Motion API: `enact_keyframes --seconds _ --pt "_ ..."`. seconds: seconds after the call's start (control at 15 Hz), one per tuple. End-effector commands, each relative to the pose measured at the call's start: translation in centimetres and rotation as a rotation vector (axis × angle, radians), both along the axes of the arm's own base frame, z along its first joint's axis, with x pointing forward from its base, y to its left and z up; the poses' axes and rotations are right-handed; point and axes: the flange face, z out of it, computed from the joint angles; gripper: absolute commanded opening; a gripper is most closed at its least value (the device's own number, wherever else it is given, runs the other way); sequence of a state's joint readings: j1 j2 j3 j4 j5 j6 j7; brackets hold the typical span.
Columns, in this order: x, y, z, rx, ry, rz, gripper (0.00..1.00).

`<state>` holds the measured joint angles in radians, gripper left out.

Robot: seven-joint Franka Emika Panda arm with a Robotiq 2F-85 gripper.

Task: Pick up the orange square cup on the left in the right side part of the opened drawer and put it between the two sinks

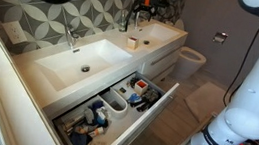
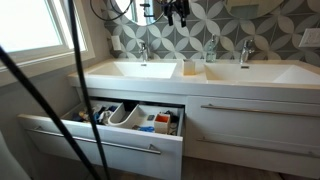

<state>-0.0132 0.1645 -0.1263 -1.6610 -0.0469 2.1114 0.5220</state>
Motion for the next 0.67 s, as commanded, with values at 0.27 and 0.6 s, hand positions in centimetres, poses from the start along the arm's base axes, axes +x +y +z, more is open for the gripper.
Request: enact_keyframes --seconds 0.27,0.6 --pt "-10.9 7.1 3.1 -0.055 -0.011 0.424 1.0" --pt "-10.9 7.4 3.5 -0.065 0.009 0.456 1.0"
